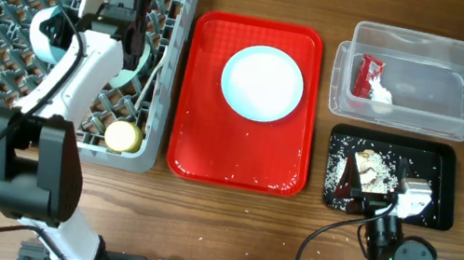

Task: Sort waste into correct bins and load items into the dishwasher rack
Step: 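Place the blue bowl into the grey rack, then grasp the edge of the white plate with the left gripper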

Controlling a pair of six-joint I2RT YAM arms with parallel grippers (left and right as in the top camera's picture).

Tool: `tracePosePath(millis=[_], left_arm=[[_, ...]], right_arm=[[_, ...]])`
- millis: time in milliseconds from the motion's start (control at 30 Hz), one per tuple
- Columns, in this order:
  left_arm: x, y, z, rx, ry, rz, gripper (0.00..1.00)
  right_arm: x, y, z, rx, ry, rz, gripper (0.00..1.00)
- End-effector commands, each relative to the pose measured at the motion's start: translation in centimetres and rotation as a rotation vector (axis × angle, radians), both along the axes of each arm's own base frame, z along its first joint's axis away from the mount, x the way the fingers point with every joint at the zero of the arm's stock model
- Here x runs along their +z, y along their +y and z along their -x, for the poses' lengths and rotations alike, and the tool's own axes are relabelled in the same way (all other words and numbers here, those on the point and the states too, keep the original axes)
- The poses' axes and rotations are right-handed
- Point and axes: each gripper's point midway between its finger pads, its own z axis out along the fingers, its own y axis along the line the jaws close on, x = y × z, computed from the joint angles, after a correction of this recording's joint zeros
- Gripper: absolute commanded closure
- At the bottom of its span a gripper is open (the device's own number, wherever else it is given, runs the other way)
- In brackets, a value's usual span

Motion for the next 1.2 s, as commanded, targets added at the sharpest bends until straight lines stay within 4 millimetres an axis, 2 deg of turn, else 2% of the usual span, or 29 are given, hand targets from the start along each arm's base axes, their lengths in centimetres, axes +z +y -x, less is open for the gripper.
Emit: tracePosePath(millis=[0,100,167,200,267,300,333,367,433,467,500,533,567,600,633,700,733,800,900,933,1067,1167], left_arm=[[-1.9,-2.4,-1.1,-0.078,0.040,0.050,0.94],[-2.1,-3.5,-1.4,-0.109,0.043,0.065,0.90],[-2.1,-3.7,-1.4,-0.113,0.042,0.064,0.63],[-2.0,-3.8,-1.5,-0.115,0.042,0.059,0.57],[-1.0,-4.2,-1.4,-0.114,0.017,0.025,0.53],[0.2,-4.7,-1.7,-0.114,-0.034,-0.001,0.48],[2.0,-5.5,-2.0,-0.118,-0.116,-0.026,0.37],[3.5,-6.7,-2.2,-0.135,-0.190,-0.026,0.24],[6.7,-10.1,-2.6,-0.218,-0.340,0.030,0.11],[7.5,-12.0,-2.7,-0.283,-0.366,0.079,0.10],[7.5,-15.4,-2.8,-0.402,-0.358,0.167,0.09],[7.2,-17.1,-2.7,-0.450,-0.346,0.202,0.09],[6.1,-19.9,-2.2,-0.515,-0.329,0.272,0.06],[3.3,-24.3,-1.0,-0.609,-0.258,0.447,0.07],[2.0,-26.1,-0.3,-0.635,-0.231,0.544,0.09],[-2.5,-32.0,2.3,-0.609,-0.149,0.961,0.14],[-3.9,-33.5,3.1,-0.549,-0.131,1.097,0.15],[-6.2,-33.4,3.4,-0.361,-0.149,1.235,0.16],[-9.3,-33.9,2.1,-0.274,-0.105,1.359,0.22],[-10.4,-33.6,1.2,-0.255,-0.107,1.370,0.28],[-14.9,-31.5,-1.3,-0.194,-0.117,1.331,0.33],[-17.3,-31.1,-2.4,-0.224,-0.091,1.312,0.52]], right_arm=[[0.0,0.1,0.0,0.008,0.000,-0.015,0.00],[0.0,0.1,0.0,0.008,0.000,-0.015,0.00],[0.0,0.1,0.0,0.008,0.000,-0.015,0.00],[0.0,0.1,0.0,0.007,0.000,-0.015,0.00],[0.0,0.1,0.0,0.008,0.000,-0.015,0.00],[0.0,0.1,0.0,0.008,0.000,-0.015,0.00],[0.0,0.1,0.0,0.008,0.000,-0.015,0.00],[0.0,0.1,0.0,0.008,0.000,-0.015,0.00],[0.0,0.1,0.0,0.008,0.000,-0.015,0.00],[0.0,0.1,0.0,0.008,0.000,-0.015,0.00],[0.0,0.1,0.0,0.008,0.000,-0.015,0.00],[0.0,0.1,0.0,0.008,0.000,-0.015,0.00],[0.0,0.1,0.0,0.008,0.000,-0.015,0.00],[0.0,0.1,0.0,0.008,0.000,-0.015,0.00],[0.0,0.1,0.0,0.008,0.000,-0.015,0.00],[0.0,0.1,0.0,0.008,0.000,-0.015,0.00],[0.0,0.1,0.0,0.008,0.000,-0.015,0.00],[0.0,0.1,0.0,0.008,0.000,-0.015,0.00],[0.0,0.1,0.0,0.008,0.000,-0.015,0.00],[0.0,0.1,0.0,0.007,0.000,-0.015,0.00],[0.0,0.1,0.0,0.008,0.000,-0.015,0.00],[0.0,0.1,0.0,0.008,0.000,-0.015,0.00]])
